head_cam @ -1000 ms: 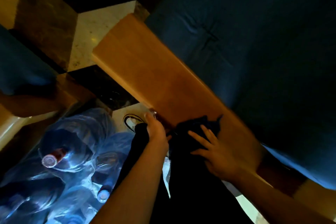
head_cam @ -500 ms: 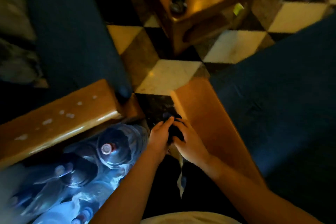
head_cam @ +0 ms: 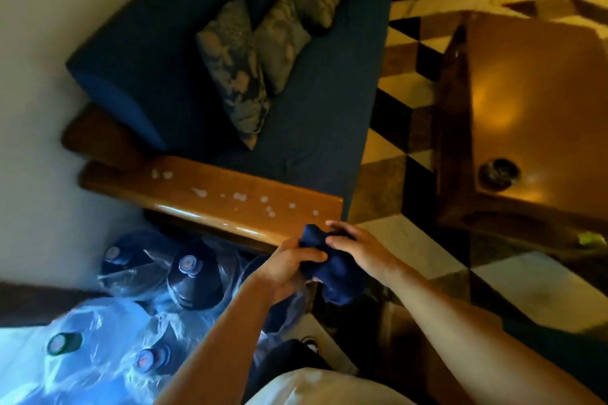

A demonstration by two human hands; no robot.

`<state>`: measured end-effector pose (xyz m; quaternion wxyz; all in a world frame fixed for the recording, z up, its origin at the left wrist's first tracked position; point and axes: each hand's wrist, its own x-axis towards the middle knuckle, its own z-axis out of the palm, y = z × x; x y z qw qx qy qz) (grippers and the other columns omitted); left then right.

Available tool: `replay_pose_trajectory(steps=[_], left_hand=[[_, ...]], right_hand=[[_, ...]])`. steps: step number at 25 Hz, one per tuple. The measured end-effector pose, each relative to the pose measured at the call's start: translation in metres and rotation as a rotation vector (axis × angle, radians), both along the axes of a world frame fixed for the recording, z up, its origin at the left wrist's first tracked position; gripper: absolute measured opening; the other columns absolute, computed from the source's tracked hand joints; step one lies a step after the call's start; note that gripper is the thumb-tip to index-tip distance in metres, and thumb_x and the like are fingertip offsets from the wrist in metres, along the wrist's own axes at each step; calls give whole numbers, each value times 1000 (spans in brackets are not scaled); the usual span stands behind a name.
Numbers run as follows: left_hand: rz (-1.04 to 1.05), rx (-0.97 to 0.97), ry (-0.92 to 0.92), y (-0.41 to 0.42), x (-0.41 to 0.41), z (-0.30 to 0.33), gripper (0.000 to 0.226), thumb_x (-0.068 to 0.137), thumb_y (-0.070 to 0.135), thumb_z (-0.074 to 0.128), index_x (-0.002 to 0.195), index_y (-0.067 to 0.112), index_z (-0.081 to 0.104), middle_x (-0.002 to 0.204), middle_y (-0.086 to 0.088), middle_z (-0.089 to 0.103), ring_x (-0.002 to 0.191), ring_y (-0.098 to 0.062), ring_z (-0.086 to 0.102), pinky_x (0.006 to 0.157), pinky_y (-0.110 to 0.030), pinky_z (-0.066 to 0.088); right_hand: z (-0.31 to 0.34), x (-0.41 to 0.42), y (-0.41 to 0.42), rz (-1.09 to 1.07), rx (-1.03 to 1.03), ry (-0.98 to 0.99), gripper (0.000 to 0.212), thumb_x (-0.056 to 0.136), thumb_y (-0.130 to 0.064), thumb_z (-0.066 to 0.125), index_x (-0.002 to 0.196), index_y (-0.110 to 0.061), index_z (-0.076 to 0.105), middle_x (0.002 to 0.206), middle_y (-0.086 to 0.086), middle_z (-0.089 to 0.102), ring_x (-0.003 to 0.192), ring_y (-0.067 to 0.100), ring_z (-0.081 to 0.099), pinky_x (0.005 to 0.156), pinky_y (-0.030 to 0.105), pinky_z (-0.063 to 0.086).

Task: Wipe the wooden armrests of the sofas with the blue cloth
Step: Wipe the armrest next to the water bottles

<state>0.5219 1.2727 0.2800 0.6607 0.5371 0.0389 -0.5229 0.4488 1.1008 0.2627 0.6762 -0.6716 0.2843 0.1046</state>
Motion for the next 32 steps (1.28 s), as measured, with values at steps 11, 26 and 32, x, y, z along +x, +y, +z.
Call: replay_pose_trajectory(steps=[11,26,32], left_hand=[[238,425,3,-28,50,-96,34,83,-3,78,113,-4,63,91,-16,67,63,-19,70,55,-34,62],[838,1109,57,-135,41,-144,16,80,34,70,87,27,56,74,12,68,80,-8,71,58,-19,45],[1095,1032,245,-88,42,-187,31,100,42,49,105,14,60,92,-4,73,93,-28,70,87,-48,55]], right_hand=[[-67,94,-60,428,-406,92,27,90,-20,82,107,-27,62,104,-18,67,105,9,65,79,11,46],[-167,175,-122,1155,-732,71,85,98,-69,47,167,-33,16,169,17,26,147,40,39,116,51,42],[-212,262,-71,1017,-469,83,88,96,-69,55,166,-38,12,165,6,38,144,31,47,108,40,43]])
